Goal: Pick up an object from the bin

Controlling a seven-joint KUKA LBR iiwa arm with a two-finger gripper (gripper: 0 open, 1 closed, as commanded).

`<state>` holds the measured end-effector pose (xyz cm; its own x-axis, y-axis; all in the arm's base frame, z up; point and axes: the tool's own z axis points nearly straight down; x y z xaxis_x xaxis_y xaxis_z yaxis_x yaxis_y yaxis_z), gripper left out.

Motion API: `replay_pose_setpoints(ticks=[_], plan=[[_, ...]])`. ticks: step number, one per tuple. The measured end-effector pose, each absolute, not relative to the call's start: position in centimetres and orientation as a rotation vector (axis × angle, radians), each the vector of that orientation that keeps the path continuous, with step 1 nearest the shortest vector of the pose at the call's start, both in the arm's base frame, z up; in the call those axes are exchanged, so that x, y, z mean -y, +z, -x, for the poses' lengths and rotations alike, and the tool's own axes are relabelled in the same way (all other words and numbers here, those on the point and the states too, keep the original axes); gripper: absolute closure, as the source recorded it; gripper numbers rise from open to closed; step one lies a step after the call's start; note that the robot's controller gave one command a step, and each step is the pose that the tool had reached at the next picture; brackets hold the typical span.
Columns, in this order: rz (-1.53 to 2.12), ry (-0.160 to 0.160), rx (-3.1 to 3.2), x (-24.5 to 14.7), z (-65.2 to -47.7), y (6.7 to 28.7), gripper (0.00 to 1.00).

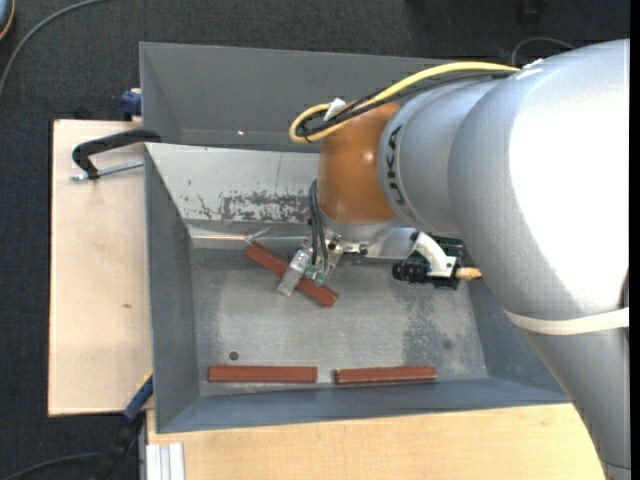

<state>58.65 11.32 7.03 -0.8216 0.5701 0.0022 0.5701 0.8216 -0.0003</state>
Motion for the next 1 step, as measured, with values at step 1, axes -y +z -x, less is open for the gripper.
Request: replay_pose_setpoints(ticks=[1], plan=[[0.937,-0.005,3.002,-11.41,-58.75,8.08,1.0]])
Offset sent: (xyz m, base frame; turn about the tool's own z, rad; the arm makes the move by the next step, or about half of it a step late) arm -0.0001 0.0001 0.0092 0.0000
